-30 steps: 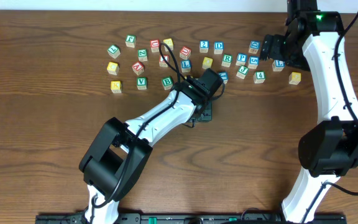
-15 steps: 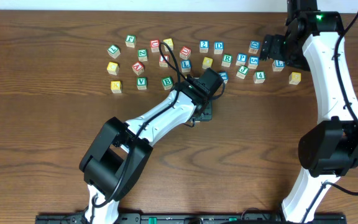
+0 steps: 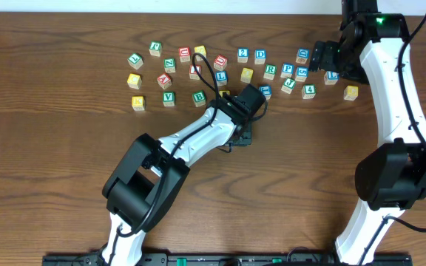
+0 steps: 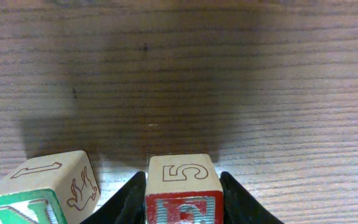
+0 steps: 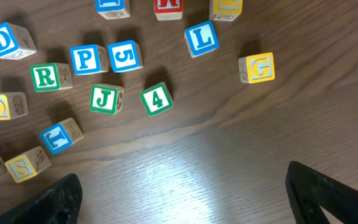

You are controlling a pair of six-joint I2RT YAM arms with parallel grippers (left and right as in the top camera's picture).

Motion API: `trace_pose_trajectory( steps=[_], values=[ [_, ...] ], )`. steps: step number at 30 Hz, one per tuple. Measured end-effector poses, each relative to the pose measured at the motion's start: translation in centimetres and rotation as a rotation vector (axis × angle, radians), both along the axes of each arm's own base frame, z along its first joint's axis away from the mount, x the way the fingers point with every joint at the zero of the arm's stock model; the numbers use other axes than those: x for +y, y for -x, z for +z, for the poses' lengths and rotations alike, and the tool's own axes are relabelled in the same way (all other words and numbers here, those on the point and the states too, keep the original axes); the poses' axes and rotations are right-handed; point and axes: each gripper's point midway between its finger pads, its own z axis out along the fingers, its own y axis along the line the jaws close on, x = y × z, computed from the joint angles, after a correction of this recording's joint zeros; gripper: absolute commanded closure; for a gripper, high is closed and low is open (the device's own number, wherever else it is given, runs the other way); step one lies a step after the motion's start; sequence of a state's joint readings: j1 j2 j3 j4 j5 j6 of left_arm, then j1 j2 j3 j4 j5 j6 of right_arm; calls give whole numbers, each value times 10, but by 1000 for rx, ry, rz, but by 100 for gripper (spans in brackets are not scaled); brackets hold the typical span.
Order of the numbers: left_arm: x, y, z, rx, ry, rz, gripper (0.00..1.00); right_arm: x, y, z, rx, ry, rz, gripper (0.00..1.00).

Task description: Spell out NEURIPS

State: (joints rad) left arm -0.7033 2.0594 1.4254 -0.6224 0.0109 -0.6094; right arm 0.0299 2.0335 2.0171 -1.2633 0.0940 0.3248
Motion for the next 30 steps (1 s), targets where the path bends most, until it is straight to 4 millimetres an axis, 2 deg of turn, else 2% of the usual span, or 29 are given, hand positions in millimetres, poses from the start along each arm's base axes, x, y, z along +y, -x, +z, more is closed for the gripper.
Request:
trace_pose_trajectory(
  steps=[13,23,30],
  values=[
    [2,1,0,4,-7,1,65,0,0,0,0,0,0,1],
    [18,-6,-1,20,-20,41,66,0,0,0,0,0,0,1],
    [19,-6,-1,20,-21,44,66,0,0,0,0,0,0,1]
  ],
)
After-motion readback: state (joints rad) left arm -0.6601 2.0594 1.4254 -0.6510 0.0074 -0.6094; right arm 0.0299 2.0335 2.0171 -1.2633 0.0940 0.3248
